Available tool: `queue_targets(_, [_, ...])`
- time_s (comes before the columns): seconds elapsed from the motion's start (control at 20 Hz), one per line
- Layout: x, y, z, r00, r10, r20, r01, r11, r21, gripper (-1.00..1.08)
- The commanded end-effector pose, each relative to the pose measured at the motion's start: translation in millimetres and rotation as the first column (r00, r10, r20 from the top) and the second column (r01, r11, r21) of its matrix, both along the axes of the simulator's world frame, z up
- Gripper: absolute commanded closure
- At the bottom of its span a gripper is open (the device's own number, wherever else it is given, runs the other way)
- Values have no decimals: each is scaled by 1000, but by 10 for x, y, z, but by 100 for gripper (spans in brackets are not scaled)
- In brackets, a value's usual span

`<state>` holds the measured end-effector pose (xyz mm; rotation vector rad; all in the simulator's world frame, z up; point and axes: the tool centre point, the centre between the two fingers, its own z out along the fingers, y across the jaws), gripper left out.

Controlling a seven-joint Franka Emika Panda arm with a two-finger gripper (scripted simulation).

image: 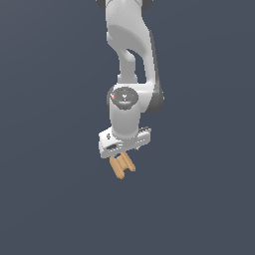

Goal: Pick up the object and move it to a goal position.

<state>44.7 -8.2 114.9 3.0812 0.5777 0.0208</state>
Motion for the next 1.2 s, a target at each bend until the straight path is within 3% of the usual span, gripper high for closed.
queue_targets(0.0, [48,-46,-119,999,48,-4,-48,999,0,-92])
queue_targets(0.45, [131,-145,-372,990,143,-13,-143,990,3,-92])
queue_targets(0.85, [133,-156,-427,989,148,-15,-148,989,4,-92])
queue_targets(1.15, [127,-153,-688,988,151,-14,-151,989,4,-92])
